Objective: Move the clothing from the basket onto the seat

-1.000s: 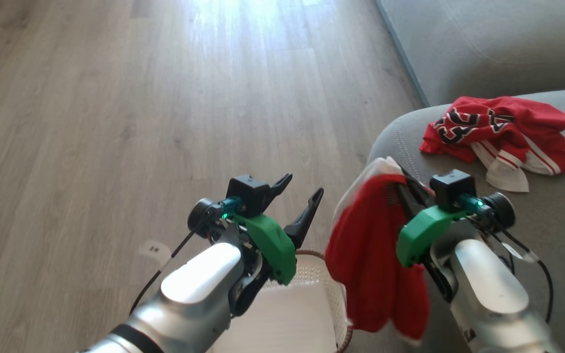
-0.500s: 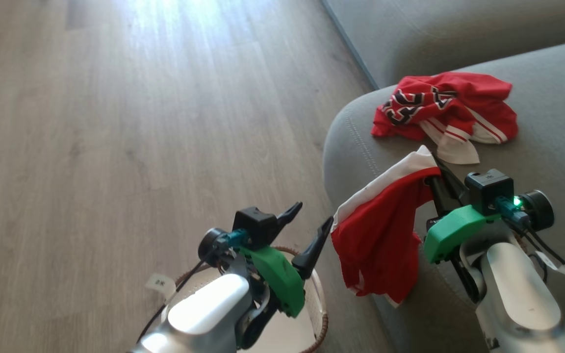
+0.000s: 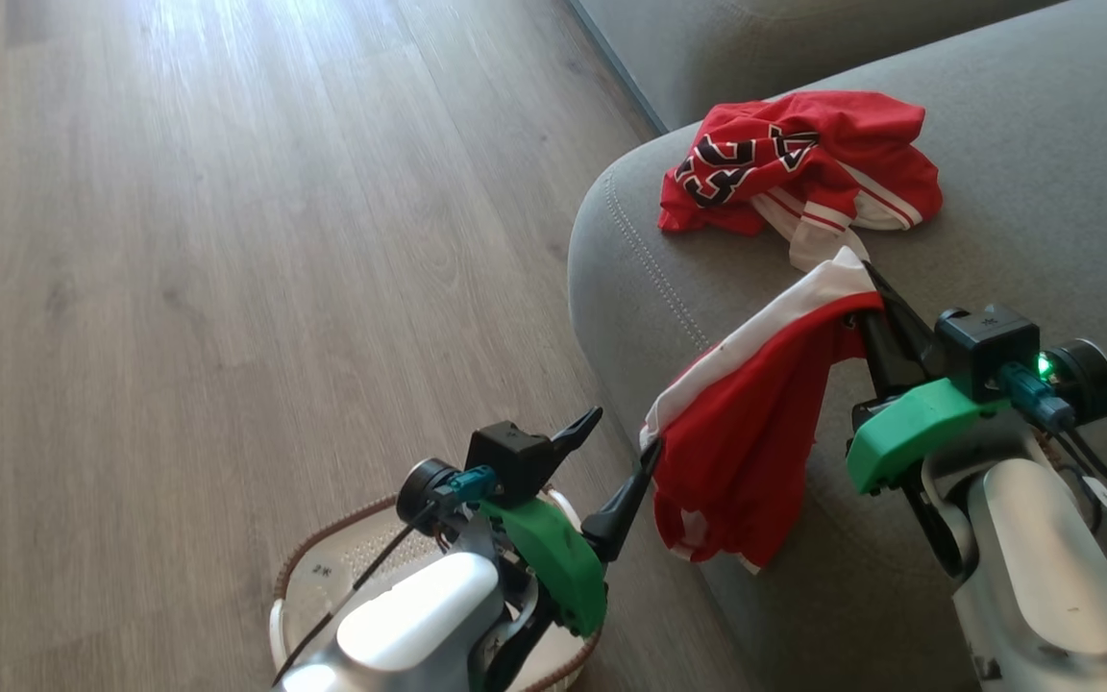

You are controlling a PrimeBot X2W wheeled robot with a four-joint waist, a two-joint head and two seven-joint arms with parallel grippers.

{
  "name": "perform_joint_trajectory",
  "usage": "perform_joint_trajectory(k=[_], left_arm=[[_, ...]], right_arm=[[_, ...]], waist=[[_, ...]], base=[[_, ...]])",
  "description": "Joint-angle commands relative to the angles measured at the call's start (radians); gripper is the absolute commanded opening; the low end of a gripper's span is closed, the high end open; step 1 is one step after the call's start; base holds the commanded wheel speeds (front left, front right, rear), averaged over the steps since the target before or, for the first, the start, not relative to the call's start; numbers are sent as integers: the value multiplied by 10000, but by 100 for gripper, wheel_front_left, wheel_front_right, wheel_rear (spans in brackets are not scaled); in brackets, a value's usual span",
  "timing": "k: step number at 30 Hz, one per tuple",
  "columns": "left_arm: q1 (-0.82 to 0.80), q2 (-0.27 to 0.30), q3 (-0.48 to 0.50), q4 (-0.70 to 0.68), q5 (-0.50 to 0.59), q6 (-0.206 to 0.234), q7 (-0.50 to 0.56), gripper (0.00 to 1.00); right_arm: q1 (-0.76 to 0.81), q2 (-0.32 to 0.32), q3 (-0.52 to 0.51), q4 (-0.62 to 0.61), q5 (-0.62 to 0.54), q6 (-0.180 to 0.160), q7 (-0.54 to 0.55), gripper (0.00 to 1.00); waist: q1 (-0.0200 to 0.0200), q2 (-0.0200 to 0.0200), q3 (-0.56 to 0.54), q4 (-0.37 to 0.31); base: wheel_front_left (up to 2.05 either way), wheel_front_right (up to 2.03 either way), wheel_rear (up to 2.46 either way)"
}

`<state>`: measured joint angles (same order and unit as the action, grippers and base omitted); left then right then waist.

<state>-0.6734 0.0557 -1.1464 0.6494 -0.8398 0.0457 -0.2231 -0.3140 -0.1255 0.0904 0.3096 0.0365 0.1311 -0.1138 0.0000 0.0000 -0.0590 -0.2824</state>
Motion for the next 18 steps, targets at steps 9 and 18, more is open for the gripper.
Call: perform_joint_trajectory(k=[9, 18], left_arm=[[-440, 183, 253, -120, 234, 100, -211, 100], [-629, 207, 205, -195, 330, 94, -236, 100]], right_arm=[[-1472, -182, 283, -378, 212, -4, 262, 0], [-4601, -1334, 15, 649, 374, -4, 370, 0]], waist=[[0, 0, 445, 148], [0, 0, 1107, 605]], base=[[0, 0, 0], [0, 0, 0]])
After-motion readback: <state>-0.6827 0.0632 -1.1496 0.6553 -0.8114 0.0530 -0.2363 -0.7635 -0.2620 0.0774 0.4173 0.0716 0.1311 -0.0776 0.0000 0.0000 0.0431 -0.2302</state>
